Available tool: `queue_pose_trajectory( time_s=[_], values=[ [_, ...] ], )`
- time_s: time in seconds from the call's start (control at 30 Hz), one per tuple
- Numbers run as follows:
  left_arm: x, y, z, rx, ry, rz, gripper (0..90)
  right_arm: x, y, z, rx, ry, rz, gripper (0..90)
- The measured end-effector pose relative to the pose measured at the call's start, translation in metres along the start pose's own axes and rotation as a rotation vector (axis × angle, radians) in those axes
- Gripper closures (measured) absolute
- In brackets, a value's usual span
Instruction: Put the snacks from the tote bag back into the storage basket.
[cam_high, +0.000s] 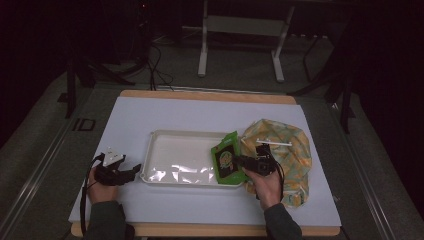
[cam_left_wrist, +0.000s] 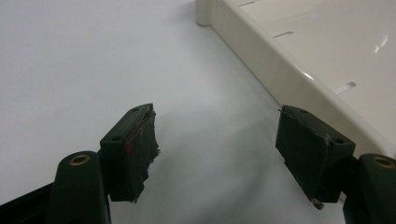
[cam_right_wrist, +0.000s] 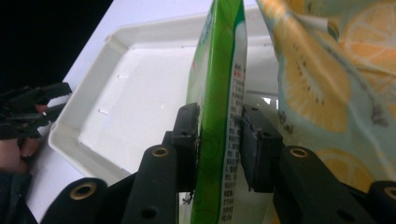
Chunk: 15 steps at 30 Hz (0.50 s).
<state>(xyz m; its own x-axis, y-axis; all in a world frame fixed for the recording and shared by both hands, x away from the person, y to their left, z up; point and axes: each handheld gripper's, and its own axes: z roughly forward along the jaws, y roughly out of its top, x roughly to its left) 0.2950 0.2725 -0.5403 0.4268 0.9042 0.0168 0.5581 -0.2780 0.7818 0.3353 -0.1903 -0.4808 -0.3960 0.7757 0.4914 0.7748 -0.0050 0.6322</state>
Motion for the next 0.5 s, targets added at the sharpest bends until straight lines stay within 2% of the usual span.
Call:
queue_pose_trajectory(
  time_s=[0.3, 0.5],
  values=[
    [-0.0001, 0.0, -0.0001, 0.002, 0.001, 0.004, 29.5, 0.0022, -0.006, -0.0052, -0.016, -0.035, -0.017, 60.0],
    [-0.0001, 0.0, 0.0, 0.001, 0.001, 0.004, 29.5, 0.006, -0.0088, -0.0091, -0.031, -0.046, -0.033, 58.2]
  ],
)
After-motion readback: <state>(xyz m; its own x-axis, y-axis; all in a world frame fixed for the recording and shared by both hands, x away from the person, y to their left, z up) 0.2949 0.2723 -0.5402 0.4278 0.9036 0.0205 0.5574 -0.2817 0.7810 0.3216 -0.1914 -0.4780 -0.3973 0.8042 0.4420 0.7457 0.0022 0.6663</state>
